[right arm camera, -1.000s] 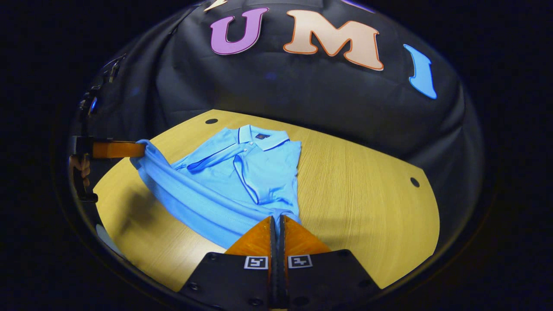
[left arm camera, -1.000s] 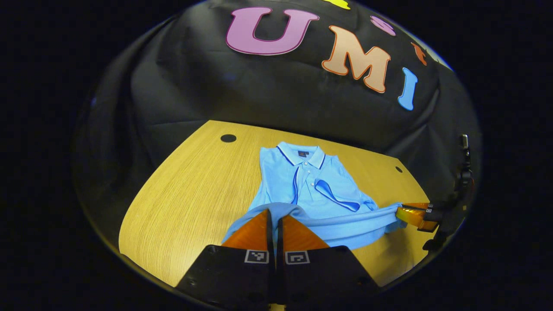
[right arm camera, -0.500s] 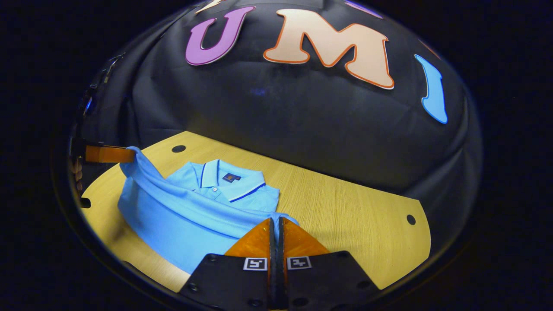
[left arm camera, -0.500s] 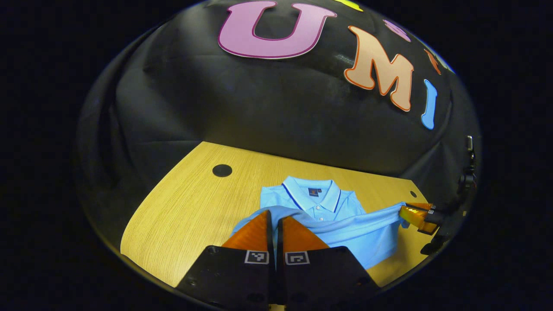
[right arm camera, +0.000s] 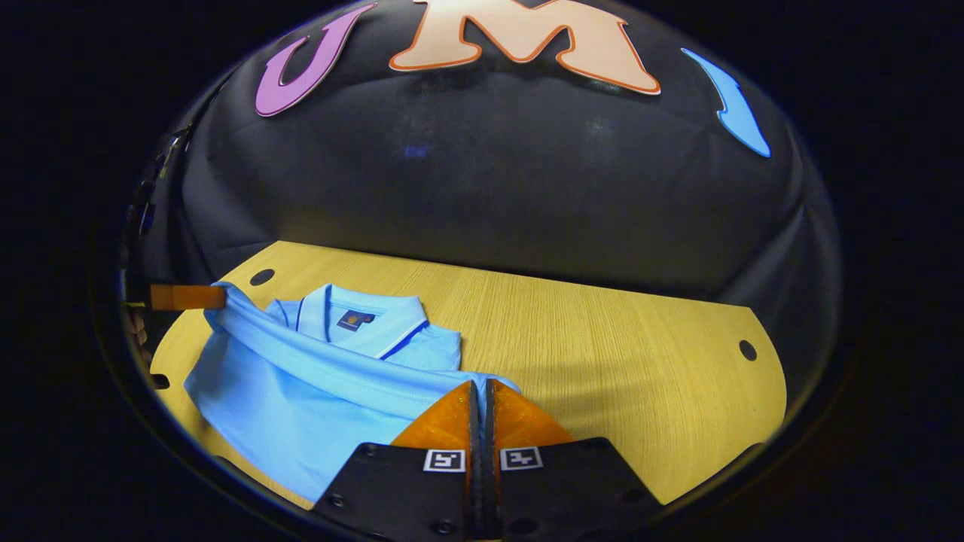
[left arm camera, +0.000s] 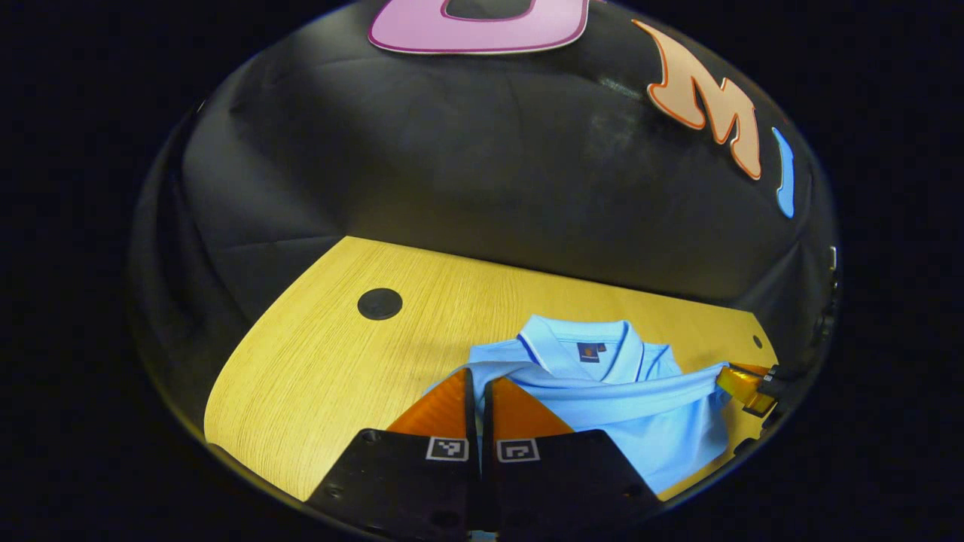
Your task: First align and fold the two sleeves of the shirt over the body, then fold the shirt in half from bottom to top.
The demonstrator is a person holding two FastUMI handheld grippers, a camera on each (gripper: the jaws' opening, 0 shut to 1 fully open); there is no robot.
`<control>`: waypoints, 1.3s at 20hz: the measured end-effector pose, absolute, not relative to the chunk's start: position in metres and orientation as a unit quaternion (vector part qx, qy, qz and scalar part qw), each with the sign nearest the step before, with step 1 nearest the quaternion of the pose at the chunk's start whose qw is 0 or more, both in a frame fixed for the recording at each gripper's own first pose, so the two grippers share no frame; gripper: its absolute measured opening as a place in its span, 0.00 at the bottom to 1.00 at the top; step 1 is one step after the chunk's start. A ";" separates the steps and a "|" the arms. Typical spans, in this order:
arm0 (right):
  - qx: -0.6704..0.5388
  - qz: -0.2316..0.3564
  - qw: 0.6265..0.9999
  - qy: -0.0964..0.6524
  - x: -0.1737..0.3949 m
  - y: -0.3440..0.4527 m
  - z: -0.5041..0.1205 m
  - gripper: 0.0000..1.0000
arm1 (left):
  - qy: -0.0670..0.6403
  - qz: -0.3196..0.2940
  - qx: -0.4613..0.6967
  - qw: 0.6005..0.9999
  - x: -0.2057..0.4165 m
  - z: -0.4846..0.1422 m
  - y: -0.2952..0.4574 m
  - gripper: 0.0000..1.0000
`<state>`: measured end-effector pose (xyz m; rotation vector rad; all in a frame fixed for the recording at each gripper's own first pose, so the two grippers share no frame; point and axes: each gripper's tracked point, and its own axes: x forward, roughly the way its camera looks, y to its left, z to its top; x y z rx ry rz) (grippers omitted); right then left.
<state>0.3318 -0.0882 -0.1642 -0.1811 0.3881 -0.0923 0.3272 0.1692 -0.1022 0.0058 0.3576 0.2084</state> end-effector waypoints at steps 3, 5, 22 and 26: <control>-0.064 -0.040 0.976 0.202 0.330 -0.083 -0.167 0.24 | 0.185 0.115 0.027 0.976 0.328 -0.102 0.174 0.15; -0.055 -0.036 0.976 0.207 0.325 -0.082 -0.164 0.54 | 0.186 0.115 0.027 0.975 0.319 -0.095 0.170 0.34; -0.043 0.026 0.985 0.164 0.119 -0.024 -0.081 0.99 | 0.132 0.099 0.034 0.986 0.106 -0.049 0.082 0.96; -0.033 0.031 0.983 0.179 0.074 -0.019 -0.094 0.96 | 0.155 0.101 0.035 0.982 0.060 -0.075 0.071 0.95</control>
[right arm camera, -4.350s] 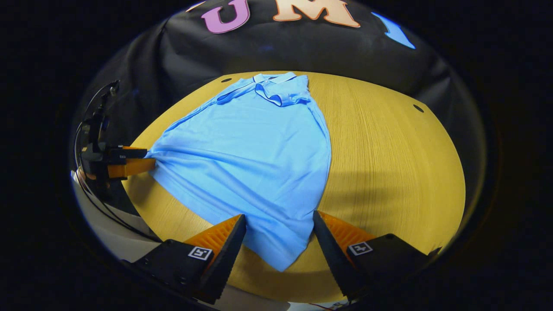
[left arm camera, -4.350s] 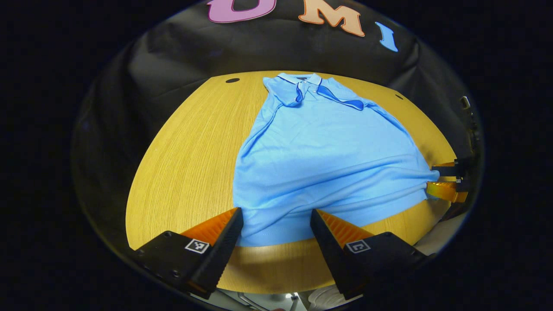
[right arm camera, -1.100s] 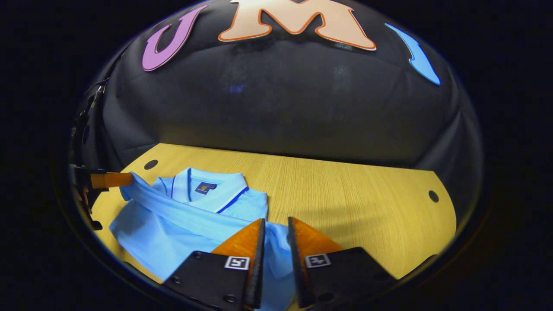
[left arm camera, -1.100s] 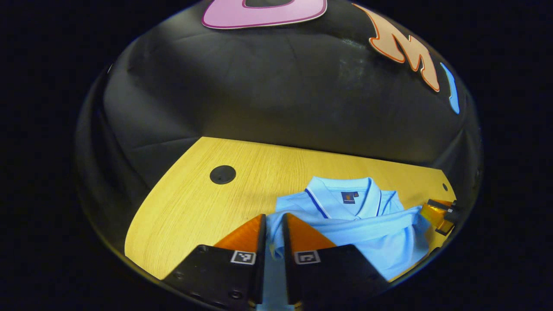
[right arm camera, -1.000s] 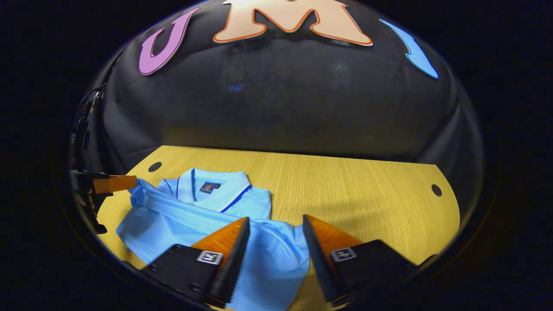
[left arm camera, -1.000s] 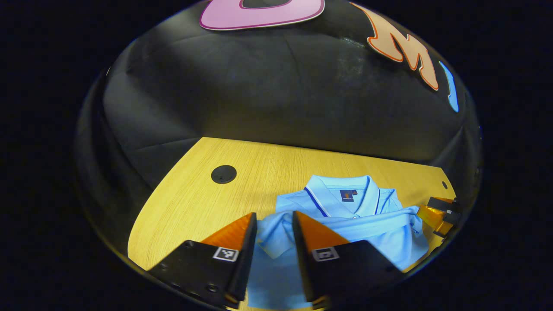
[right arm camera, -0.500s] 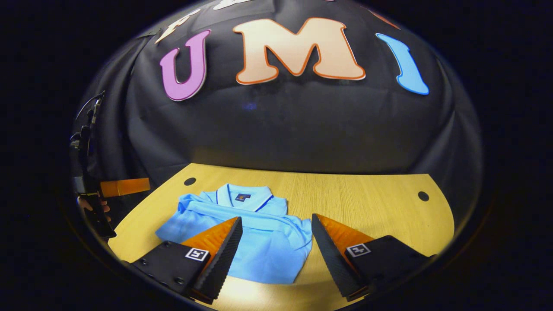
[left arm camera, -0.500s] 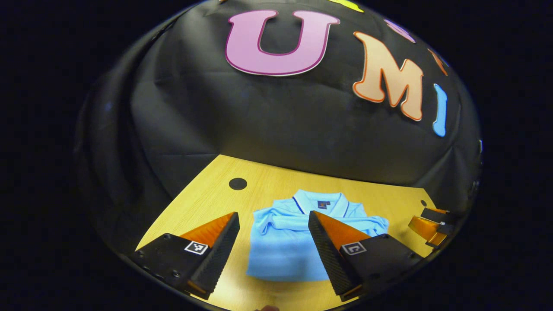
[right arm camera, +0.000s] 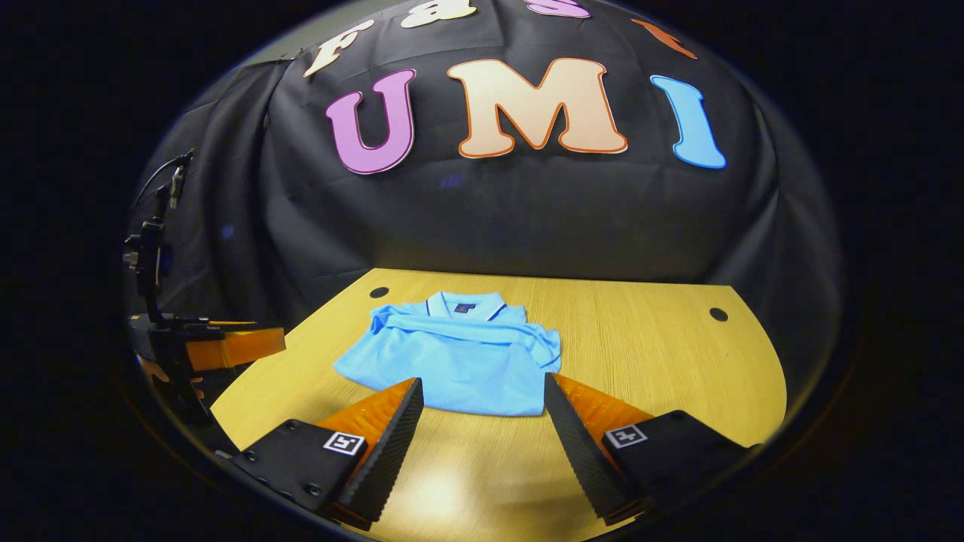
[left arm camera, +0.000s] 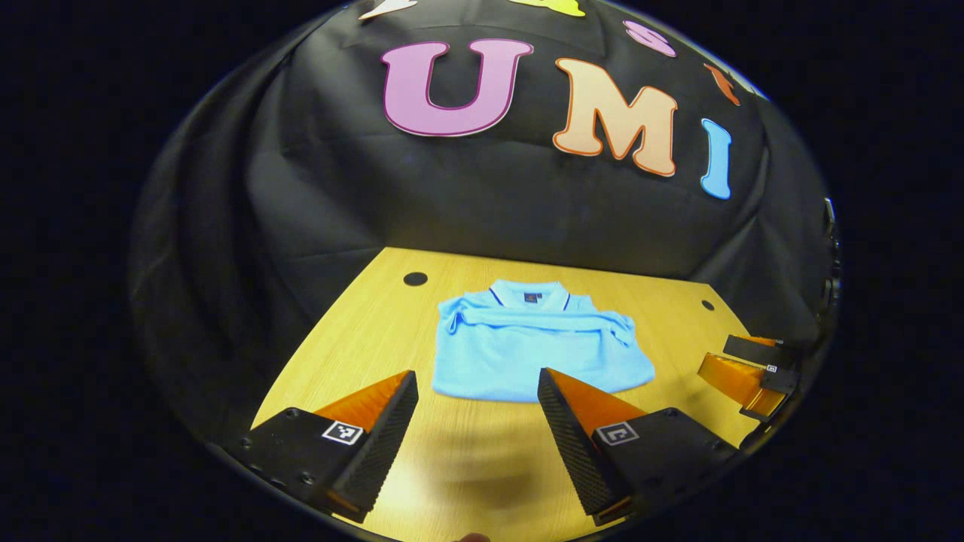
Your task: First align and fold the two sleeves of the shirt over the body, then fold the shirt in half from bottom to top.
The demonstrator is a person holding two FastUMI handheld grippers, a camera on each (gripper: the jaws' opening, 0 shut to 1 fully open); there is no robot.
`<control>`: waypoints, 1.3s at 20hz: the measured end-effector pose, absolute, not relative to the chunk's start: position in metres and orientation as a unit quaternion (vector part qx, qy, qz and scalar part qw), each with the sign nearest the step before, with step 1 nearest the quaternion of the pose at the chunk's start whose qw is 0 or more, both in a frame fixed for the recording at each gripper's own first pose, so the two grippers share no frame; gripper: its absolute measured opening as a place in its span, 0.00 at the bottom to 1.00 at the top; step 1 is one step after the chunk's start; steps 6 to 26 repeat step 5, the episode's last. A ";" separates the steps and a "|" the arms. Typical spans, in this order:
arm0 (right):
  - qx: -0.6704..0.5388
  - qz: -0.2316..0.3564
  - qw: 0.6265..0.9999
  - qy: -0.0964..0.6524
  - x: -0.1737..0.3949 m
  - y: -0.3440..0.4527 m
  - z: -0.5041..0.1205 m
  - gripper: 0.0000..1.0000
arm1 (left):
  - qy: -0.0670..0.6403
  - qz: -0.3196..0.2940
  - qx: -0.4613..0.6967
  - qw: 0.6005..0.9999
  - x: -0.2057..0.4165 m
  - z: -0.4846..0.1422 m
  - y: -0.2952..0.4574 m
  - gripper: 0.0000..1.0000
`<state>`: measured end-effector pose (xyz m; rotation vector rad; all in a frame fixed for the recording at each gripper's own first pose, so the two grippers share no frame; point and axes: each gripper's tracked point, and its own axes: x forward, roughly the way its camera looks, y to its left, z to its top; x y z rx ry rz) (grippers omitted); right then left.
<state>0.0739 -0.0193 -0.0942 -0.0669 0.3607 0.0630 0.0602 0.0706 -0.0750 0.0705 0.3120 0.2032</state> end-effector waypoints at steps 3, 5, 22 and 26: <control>-0.009 0.027 0.984 0.178 0.051 -0.020 -0.102 0.99 | 0.170 0.103 0.051 0.979 0.039 -0.088 0.069 0.96; 0.002 0.021 0.984 0.178 0.041 -0.020 -0.105 0.96 | 0.174 0.109 0.056 0.977 0.033 -0.094 0.068 0.95; 0.002 0.021 0.984 0.178 0.041 -0.020 -0.105 0.96 | 0.174 0.109 0.056 0.977 0.033 -0.094 0.068 0.95; 0.002 0.021 0.984 0.178 0.041 -0.020 -0.105 0.96 | 0.174 0.109 0.056 0.977 0.033 -0.094 0.068 0.95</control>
